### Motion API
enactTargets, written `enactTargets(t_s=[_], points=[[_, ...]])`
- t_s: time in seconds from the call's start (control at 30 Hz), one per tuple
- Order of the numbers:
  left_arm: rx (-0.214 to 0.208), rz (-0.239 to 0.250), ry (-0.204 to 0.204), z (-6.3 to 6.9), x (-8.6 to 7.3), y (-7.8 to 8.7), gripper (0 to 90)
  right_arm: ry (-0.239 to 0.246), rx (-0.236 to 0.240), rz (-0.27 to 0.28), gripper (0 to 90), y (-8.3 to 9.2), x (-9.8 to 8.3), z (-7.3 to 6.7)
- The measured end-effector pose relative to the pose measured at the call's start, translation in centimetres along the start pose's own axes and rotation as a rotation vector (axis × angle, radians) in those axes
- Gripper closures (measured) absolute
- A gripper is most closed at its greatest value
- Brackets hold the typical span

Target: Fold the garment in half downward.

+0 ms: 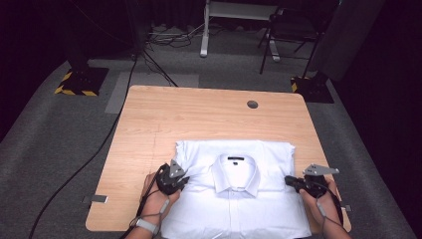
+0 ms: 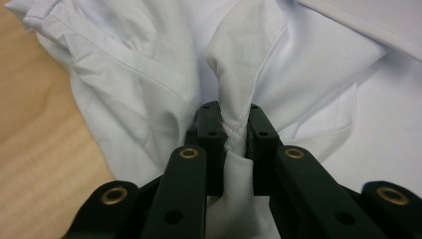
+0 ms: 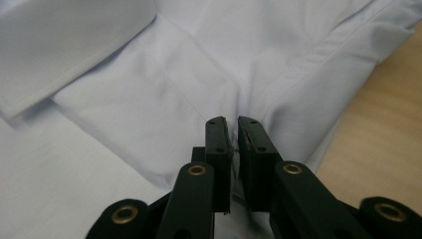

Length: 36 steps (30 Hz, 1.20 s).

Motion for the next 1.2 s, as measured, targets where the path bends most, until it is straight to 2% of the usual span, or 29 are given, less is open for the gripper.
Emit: enactTargets(t_s=[0.07, 0.1, 0.13, 0.2, 0.27, 0.3, 0.33, 0.4, 0.5, 0.57, 0.67, 0.8, 0.9, 0.93, 1.0, 1.03, 1.07, 1.13, 1.2], points=[[0.013, 0.031, 0.012, -0.8, 1.4, 0.2, 80.9, -0.003, -0.021, 0.024, 84.0, -0.6, 1.6, 1.2], [0.019, 0.058, 0.006, -0.6, 2.1, 0.9, 81.0, -0.019, -0.021, 0.048, 84.1, -0.2, 2.4, 1.5], [0.027, 0.087, -0.025, 0.0, 2.8, 2.2, 81.0, -0.025, -0.019, 0.081, 84.1, 0.8, 3.2, 1.5], [0.02, 0.147, -0.069, 1.8, 3.2, 5.2, 81.1, 0.006, -0.016, 0.152, 84.2, 3.9, 4.2, 0.7], [-0.017, 0.166, -0.087, 3.5, 2.2, 7.6, 80.7, 0.054, 0.009, 0.182, 84.2, 6.9, 3.7, -0.4], [-0.039, 0.156, -0.079, 4.0, 1.3, 7.9, 80.5, 0.072, 0.032, 0.172, 84.2, 7.7, 3.0, -0.9], [-0.059, 0.132, -0.068, 4.3, 0.2, 7.8, 80.3, 0.075, 0.065, 0.143, 84.2, 7.9, 2.0, -1.4], [-0.088, 0.072, -0.041, 4.5, -1.9, 6.6, 80.1, 0.069, 0.114, 0.068, 84.2, 7.1, -0.1, -2.1], [-0.084, 0.014, -0.03, 4.4, -3.5, 4.5, 80.2, 0.075, 0.123, -0.003, 84.2, 5.2, -2.3, -2.7], [-0.057, -0.022, -0.056, 4.2, -3.9, 3.5, 80.2, 0.081, 0.11, -0.023, 84.2, 4.2, -2.8, -2.7], [-0.043, -0.016, -0.052, 3.1, -3.3, 2.6, 80.4, 0.066, 0.109, -0.028, 84.1, 3.1, -2.9, -2.4], [-0.012, -0.003, -0.031, 0.9, -1.8, 1.4, 80.3, 0.06, 0.089, -0.018, 84.0, 2.1, -1.9, -1.8], [0.013, 0.012, -0.015, -0.4, -0.1, 1.5, 80.5, 0.052, 0.072, -0.004, 84.0, 1.5, -0.7, -1.3], [0.009, 0.029, -0.016, -0.1, 0.5, 2.3, 80.9, 0.045, 0.073, 0.015, 84.1, 1.9, -0.2, -1.2], [0.008, 0.077, -0.065, 1.7, 1.3, 5.1, 81.0, 0.049, 0.08, 0.065, 84.2, 4.1, 0.7, -1.5], [0.003, 0.1, -0.081, 2.8, 1.1, 6.6, 80.9, 0.06, 0.081, 0.093, 84.3, 5.6, 0.9, -1.7], [-0.027, 0.112, -0.072, 3.8, 0.5, 7.6, 80.9, 0.069, 0.084, 0.103, 84.4, 6.9, 0.6, -2.0], [-0.088, 0.094, -0.051, 5.4, -1.2, 7.9, 80.9, 0.057, 0.11, 0.092, 84.4, 8.3, -0.6, -2.3], [-0.11, 0.054, -0.053, 6.2, -2.4, 7.2, 80.9, 0.043, 0.128, 0.064, 84.4, 8.4, -1.8, -2.4]])
Point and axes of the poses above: each handheld gripper's, and its own axes: y roughly backward along the jaws, x roughly out of its top, z roughly to its right, the point moved 7 cm from there along -y, roughly forward along the jaws, and after that the axes turned 8 degrees about -x, right-handed, at the moved point
